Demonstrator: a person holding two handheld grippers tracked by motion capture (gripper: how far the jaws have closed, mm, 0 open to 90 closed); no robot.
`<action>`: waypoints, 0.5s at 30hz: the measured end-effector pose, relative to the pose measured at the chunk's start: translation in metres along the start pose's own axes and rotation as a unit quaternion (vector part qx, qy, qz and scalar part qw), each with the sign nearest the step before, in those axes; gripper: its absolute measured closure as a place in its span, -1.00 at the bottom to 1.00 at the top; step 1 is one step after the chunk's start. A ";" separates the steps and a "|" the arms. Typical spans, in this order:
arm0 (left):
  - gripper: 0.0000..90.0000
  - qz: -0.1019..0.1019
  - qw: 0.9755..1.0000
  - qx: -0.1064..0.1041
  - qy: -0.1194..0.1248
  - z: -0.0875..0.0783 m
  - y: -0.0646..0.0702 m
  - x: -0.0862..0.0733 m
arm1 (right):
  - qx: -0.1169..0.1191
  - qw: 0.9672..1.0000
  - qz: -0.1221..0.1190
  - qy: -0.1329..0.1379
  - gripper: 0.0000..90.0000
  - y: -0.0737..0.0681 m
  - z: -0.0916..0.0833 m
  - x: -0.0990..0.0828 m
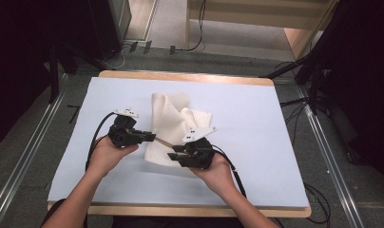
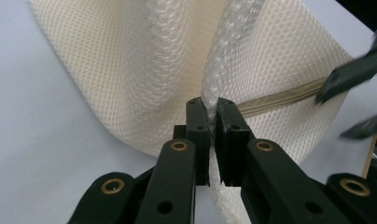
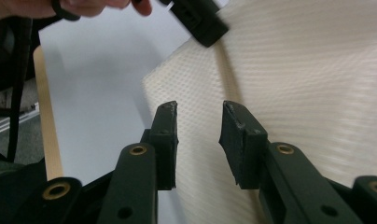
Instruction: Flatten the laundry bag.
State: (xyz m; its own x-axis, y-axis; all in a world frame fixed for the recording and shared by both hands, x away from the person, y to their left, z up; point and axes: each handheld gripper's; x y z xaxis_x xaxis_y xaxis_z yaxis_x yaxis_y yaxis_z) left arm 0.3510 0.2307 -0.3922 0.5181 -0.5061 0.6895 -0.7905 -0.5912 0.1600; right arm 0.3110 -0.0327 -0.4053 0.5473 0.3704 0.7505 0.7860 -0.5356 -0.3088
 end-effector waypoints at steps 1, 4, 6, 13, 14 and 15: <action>0.91 -0.002 1.000 -0.001 -0.001 -0.003 -0.001 -0.002 | -0.001 1.000 0.001 0.002 0.51 0.001 -0.004 0.001; 0.91 -0.005 1.000 -0.002 0.000 -0.007 -0.003 -0.004 | -0.016 1.000 -0.002 0.009 0.48 0.005 -0.016 0.005; 0.90 -0.011 1.000 -0.002 0.008 -0.015 -0.007 -0.008 | -0.036 0.999 0.008 0.024 0.46 0.017 -0.032 0.006; 0.89 -0.016 1.000 -0.002 0.020 -0.027 -0.009 -0.015 | -0.075 0.996 0.043 0.038 0.43 0.048 -0.052 0.006; 0.89 -0.016 1.000 0.000 0.019 -0.029 -0.009 -0.016 | -0.081 0.995 0.044 0.038 0.42 0.052 -0.053 0.005; 0.89 -0.017 1.000 0.000 0.022 -0.032 -0.010 -0.018 | -0.092 0.993 0.053 0.041 0.39 0.061 -0.056 0.004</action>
Point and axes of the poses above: each handheld gripper's, and its own axes: z roughly forward along the jaws, x roughly out of its top, y roughly to its right, and after that the axes turned 11 degrees about z, right-handed
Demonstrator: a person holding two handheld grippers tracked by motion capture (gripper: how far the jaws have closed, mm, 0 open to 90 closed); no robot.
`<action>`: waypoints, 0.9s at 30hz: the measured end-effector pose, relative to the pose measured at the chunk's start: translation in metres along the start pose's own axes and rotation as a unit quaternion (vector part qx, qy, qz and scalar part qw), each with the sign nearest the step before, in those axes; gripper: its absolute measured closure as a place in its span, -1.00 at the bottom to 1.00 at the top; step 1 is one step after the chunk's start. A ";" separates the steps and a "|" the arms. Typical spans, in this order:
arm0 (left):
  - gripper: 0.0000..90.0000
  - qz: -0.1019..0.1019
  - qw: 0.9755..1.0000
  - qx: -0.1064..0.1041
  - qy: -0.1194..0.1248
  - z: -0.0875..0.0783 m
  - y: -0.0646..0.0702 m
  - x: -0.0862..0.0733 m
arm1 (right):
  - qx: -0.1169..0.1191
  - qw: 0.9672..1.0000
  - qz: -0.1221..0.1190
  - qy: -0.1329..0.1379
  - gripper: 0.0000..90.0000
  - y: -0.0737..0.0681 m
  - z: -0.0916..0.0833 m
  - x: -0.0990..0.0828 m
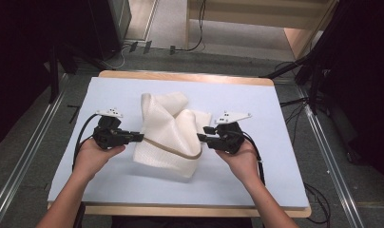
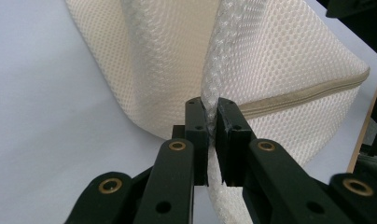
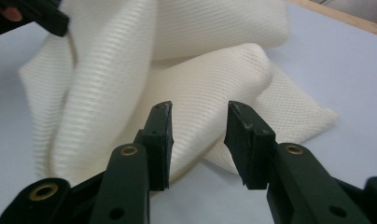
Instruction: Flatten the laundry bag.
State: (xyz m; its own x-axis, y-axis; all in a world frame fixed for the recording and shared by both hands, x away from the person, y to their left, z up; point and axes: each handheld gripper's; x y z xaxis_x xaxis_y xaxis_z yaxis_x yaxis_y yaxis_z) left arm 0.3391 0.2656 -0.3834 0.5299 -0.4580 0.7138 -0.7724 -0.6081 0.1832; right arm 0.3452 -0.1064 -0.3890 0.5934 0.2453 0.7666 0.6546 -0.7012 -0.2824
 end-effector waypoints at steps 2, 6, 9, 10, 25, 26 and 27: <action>0.88 -0.003 1.000 0.004 0.001 -0.003 -0.001 -0.002 | -0.004 1.000 0.006 0.002 0.38 0.008 0.000 0.000; 0.88 -0.009 1.000 0.007 0.004 -0.006 -0.003 -0.005 | -0.017 1.000 0.021 -0.004 0.36 0.024 0.007 -0.002; 0.87 -0.015 1.000 0.011 0.006 -0.011 -0.005 -0.008 | -0.026 0.999 0.029 -0.013 0.31 0.034 0.014 -0.004; 0.87 -0.017 1.000 0.012 0.009 -0.012 -0.006 -0.009 | -0.030 0.999 0.030 -0.015 0.28 0.038 0.018 -0.005; 0.85 -0.034 0.999 0.024 0.016 -0.027 -0.010 -0.023 | -0.056 0.994 0.079 -0.040 0.18 0.063 0.061 -0.013; 0.85 -0.037 0.999 0.025 0.017 -0.027 -0.010 -0.023 | -0.062 0.994 0.076 -0.045 0.17 0.062 0.065 -0.014; 0.85 -0.037 0.999 0.026 0.017 -0.028 -0.011 -0.024 | -0.064 0.994 0.074 -0.049 0.16 0.062 0.067 -0.014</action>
Point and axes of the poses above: each handheld gripper's, and its own axes: z roughly forward along the jaws, x roughly out of its top, y roughly to its right, and after that the axes turned 11 degrees about z, right-handed
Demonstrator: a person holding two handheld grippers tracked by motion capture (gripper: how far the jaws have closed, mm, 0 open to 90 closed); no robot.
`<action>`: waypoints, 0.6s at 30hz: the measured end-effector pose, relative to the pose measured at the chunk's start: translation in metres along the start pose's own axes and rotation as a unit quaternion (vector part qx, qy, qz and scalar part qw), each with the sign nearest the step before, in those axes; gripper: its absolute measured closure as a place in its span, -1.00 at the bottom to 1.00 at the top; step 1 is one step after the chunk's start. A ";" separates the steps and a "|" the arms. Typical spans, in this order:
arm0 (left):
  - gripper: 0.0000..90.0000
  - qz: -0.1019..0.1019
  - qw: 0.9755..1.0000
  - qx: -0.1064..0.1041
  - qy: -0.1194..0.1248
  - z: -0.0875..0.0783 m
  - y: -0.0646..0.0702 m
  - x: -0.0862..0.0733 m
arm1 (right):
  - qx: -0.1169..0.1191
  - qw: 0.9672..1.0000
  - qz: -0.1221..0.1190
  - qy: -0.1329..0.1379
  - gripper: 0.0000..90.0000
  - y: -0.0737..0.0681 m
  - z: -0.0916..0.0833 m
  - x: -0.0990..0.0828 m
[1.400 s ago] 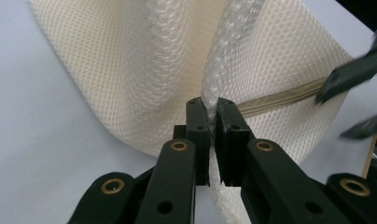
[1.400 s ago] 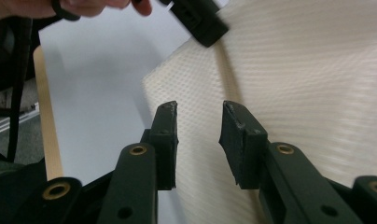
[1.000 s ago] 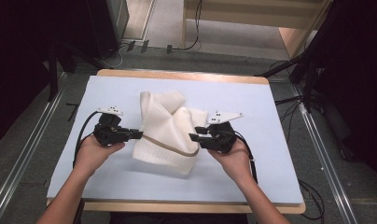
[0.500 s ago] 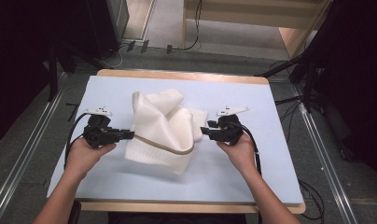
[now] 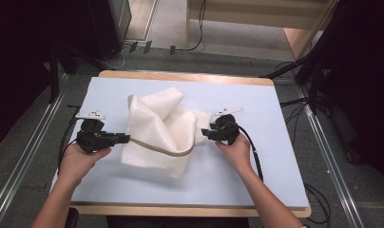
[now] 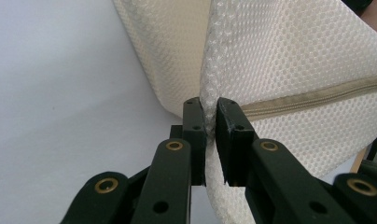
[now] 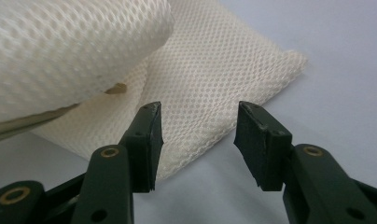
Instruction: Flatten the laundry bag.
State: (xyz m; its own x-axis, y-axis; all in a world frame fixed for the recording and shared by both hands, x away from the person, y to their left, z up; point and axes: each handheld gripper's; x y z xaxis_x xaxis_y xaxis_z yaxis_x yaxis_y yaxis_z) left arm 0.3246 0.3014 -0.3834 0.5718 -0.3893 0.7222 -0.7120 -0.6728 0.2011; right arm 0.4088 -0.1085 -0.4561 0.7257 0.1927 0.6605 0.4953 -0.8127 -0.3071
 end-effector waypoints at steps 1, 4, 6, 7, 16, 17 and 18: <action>0.84 -0.001 1.000 0.002 0.000 -0.001 0.000 -0.001 | -0.002 1.000 -0.002 -0.002 0.16 0.000 0.003 -0.001; 0.84 -0.002 1.000 0.003 0.001 -0.003 -0.001 -0.003 | -0.007 1.000 -0.004 -0.011 0.17 -0.002 0.011 -0.003; 0.84 -0.004 1.000 0.005 0.002 -0.003 -0.002 -0.003 | -0.010 1.000 -0.012 -0.022 0.23 -0.005 0.017 -0.005; 0.83 -0.004 1.000 0.005 0.002 -0.003 -0.002 -0.003 | -0.010 1.000 -0.012 -0.022 0.23 -0.005 0.017 -0.005; 0.83 -0.005 1.000 0.007 0.003 -0.004 -0.002 -0.004 | -0.006 1.000 -0.020 -0.023 0.92 -0.005 0.016 -0.002; 0.83 -0.006 1.000 0.008 0.004 -0.004 -0.002 -0.004 | -0.003 1.000 -0.016 -0.023 0.92 -0.004 0.015 0.000; 0.83 -0.006 1.000 0.008 0.004 -0.004 -0.002 -0.004 | -0.002 1.000 -0.012 -0.025 0.92 -0.003 0.013 0.001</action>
Point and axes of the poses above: each handheld gripper's, and its own axes: z roughly forward along the jaws, x roughly out of its top, y roughly to its right, and after that the axes turned 11 degrees about z, right-handed
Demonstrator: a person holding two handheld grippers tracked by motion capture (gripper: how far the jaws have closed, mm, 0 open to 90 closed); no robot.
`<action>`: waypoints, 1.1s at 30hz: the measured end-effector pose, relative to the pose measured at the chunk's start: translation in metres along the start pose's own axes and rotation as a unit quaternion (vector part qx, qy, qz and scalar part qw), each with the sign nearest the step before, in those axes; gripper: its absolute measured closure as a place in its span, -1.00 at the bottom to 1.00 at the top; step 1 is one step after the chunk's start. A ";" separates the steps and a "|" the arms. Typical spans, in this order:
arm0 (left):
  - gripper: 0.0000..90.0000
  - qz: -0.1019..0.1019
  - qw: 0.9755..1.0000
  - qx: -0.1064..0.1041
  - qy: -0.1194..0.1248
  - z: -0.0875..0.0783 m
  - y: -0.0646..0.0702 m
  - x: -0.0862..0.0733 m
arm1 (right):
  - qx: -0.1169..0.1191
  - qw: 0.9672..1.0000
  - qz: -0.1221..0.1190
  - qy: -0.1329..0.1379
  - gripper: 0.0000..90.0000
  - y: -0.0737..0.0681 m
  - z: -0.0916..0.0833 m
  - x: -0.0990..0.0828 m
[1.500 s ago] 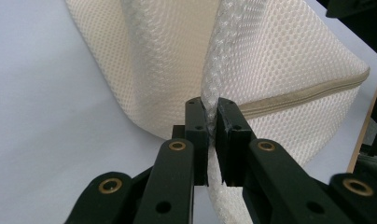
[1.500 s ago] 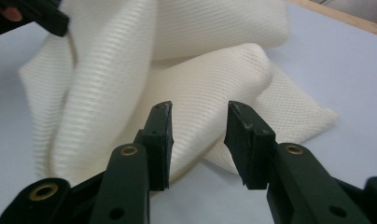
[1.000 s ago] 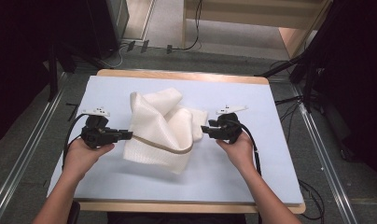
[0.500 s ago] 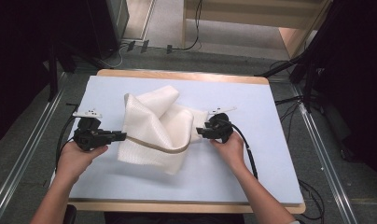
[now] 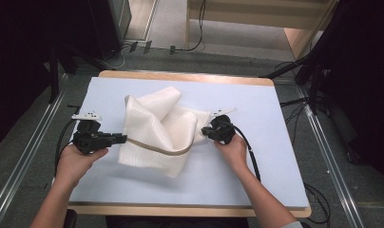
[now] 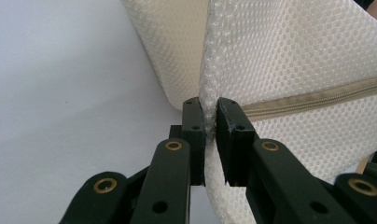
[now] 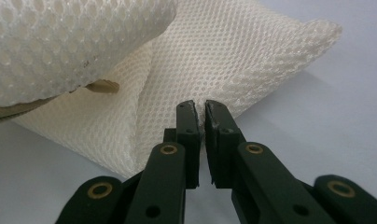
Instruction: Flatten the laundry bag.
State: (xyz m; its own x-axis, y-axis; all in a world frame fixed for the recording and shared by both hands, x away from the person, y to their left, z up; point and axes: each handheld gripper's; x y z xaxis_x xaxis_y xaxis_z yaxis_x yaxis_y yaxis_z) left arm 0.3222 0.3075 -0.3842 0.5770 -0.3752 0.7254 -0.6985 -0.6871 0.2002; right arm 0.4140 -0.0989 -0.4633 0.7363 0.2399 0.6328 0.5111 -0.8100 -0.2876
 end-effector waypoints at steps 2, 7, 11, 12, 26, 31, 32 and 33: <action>0.84 0.000 1.000 0.000 0.001 0.000 -0.001 0.000 | -0.001 1.000 -0.002 0.007 0.94 0.003 -0.004 0.002; 0.84 -0.003 1.000 0.001 0.004 -0.001 -0.001 0.000 | -0.009 1.000 0.016 0.024 0.94 0.016 -0.016 0.006; 0.84 -0.004 1.000 0.003 0.002 -0.001 -0.002 0.000 | -0.011 0.999 0.035 0.039 0.94 0.030 -0.028 0.010; 0.84 -0.004 1.000 0.002 0.002 -0.001 -0.002 0.000 | -0.012 0.998 0.045 0.047 0.94 0.037 -0.034 0.012; 0.85 -0.013 1.000 0.004 -0.018 0.006 -0.007 -0.004 | -0.033 0.992 0.092 0.079 0.94 0.086 -0.065 0.011; 0.86 -0.022 0.999 0.017 -0.031 0.009 -0.014 -0.008 | -0.043 0.989 0.105 0.090 0.94 0.101 -0.076 0.012; 0.86 -0.022 0.999 0.017 -0.031 0.009 -0.014 -0.008 | -0.045 0.989 0.107 0.087 0.94 0.104 -0.077 0.011; 0.86 -0.026 0.999 0.023 -0.040 0.011 -0.019 -0.011 | -0.046 0.989 0.110 0.087 0.94 0.108 -0.077 0.011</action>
State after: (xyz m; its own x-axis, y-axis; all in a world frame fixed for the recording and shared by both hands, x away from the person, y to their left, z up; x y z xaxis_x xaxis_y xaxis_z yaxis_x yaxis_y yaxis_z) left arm 0.3334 0.3177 -0.4030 0.6457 -0.3856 0.6590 -0.6477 -0.7338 0.2052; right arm 0.4426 -0.2247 -0.4320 0.7337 -0.0371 0.6785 0.2985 -0.8794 -0.3709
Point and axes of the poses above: each handheld gripper's, and its own axes: z roughly forward along the jaws, x roughly out of its top, y roughly to its right, and after that the axes turned 11 degrees about z, right-handed
